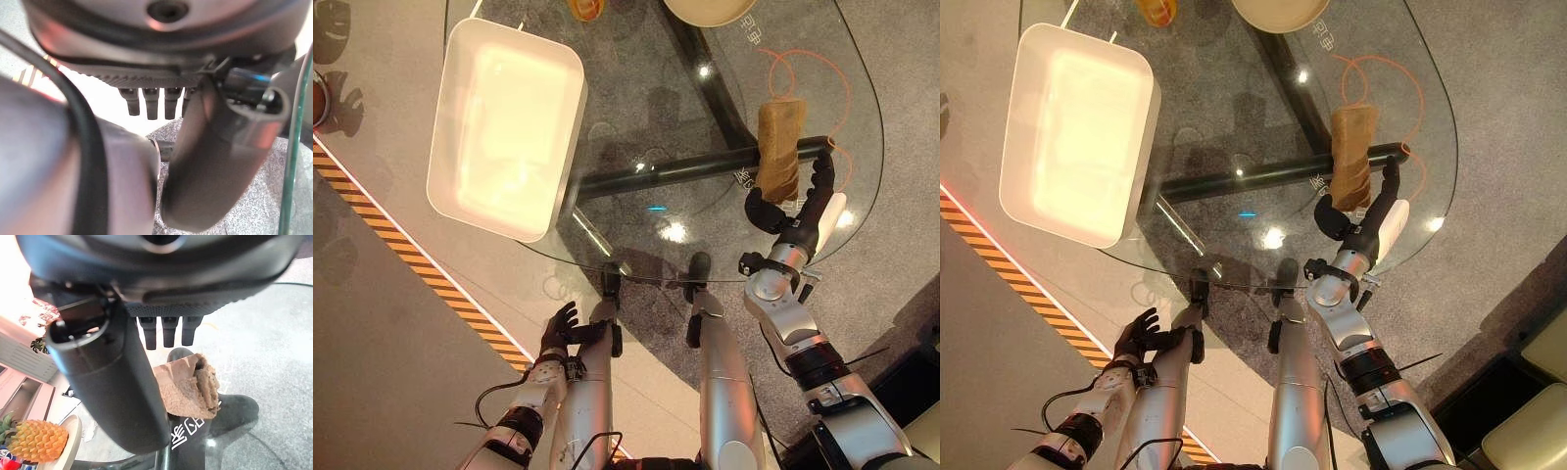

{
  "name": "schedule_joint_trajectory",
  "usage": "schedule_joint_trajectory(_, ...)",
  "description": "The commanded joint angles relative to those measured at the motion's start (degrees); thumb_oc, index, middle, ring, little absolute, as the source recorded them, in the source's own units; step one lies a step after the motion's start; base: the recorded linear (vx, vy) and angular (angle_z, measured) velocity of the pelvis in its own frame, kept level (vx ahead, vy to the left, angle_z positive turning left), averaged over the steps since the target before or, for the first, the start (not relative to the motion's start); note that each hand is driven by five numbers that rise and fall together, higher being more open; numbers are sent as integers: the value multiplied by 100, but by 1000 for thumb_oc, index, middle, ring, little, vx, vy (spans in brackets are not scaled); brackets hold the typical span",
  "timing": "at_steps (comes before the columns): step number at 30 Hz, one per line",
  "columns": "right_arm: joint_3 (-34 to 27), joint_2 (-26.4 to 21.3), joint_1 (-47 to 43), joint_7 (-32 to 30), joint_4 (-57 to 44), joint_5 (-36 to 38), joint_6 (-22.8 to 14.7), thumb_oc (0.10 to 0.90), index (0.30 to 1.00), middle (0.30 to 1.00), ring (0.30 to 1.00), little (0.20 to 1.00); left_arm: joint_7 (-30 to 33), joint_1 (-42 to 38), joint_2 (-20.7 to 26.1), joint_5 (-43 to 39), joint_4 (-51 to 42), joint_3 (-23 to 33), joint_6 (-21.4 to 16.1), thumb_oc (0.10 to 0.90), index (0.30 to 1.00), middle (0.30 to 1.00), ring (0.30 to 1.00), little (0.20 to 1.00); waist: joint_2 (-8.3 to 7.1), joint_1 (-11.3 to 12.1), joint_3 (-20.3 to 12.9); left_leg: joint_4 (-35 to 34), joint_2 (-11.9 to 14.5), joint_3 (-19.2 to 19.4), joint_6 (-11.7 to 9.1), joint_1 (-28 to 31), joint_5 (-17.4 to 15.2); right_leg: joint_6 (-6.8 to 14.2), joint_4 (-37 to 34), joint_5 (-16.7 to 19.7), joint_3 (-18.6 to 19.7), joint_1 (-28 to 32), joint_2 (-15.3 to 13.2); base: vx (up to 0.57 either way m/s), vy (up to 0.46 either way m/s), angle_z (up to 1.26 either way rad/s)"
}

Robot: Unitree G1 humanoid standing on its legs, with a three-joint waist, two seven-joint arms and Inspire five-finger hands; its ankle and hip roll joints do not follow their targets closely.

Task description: Wipe the table with a cloth and put it in the basket.

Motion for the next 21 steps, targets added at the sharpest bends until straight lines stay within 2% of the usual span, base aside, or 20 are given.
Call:
schedule_joint_trajectory(1, -44, -291, -51, 14, -583, 31, -204, 800, 900, 900, 900, 900, 120, 549, -97, -128, 110, -199, 195, 800, 900, 900, 900, 900, 105, -95, -53, 373, -438, 192, 214, -400, -84, -64, -310, 279, -75, 4, 384, 0, 0, 0)
schedule_joint_trajectory(13, -91, -358, -401, 215, -337, 503, -32, 800, 900, 900, 900, 900, 129, 488, -89, -170, 134, -246, 268, 800, 900, 900, 900, 900, 135, -36, -53, 383, -450, 200, 211, -521, -78, -51, -284, 311, -110, -145, 372, 0, 0, 0)
schedule_joint_trajectory(21, -98, -392, -509, 160, -125, 592, 295, 800, 900, 900, 900, 900, -22, 425, -101, -229, 80, -281, 314, 800, 900, 900, 900, 900, 143, -23, -53, 406, -457, 200, 210, -610, -80, -48, -281, 320, -123, -232, 372, 0, 0, 0)
